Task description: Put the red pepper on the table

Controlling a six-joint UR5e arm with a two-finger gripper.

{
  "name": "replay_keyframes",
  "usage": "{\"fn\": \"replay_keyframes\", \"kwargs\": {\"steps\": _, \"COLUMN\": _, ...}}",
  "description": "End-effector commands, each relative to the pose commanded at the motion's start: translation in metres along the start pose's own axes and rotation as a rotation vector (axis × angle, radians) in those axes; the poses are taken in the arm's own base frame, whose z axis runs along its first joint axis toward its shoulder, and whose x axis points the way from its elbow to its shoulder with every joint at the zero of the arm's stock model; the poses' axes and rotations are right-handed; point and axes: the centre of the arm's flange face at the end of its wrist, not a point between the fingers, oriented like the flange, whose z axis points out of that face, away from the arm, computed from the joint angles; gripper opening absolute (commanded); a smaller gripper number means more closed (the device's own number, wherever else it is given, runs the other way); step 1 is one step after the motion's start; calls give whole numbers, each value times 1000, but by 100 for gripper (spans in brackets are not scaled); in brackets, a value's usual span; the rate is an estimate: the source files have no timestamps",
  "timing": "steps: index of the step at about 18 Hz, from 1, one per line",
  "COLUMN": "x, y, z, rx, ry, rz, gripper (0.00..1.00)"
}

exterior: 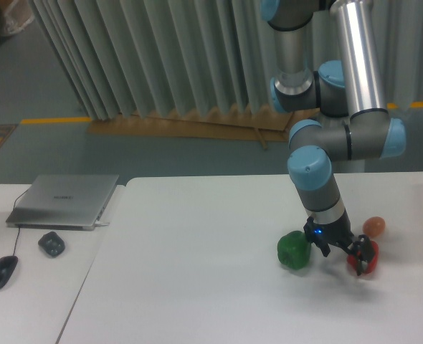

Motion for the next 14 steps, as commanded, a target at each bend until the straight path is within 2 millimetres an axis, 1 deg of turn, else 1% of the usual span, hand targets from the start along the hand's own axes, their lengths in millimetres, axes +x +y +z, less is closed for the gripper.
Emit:
{"fn": "replay_keyframes", "kwargs": {"steps": 2, "x": -1, "y": 0, "z": 1, "rx": -2, "ry": 1, "rz": -3, "gripper": 100}}
{"fn": "replay_keyframes", "kwargs": {"steps": 6, "x": 0, "y": -2, "z": 13, "rx": -14, "ry": 10, "rz": -1, "gripper": 100}}
{"fn": "replay_keyframes", "kwargs": {"steps": 10, "x": -3, "y": 0, "z": 13, "rx": -18, "ry": 7, "rz": -7, "gripper": 100}}
{"fn": "replay_keyframes", "kwargs": {"steps": 14, "x": -1, "y": 3, "z": 14, "rx": -29, "ry": 8, "rz": -2, "gripper": 100}}
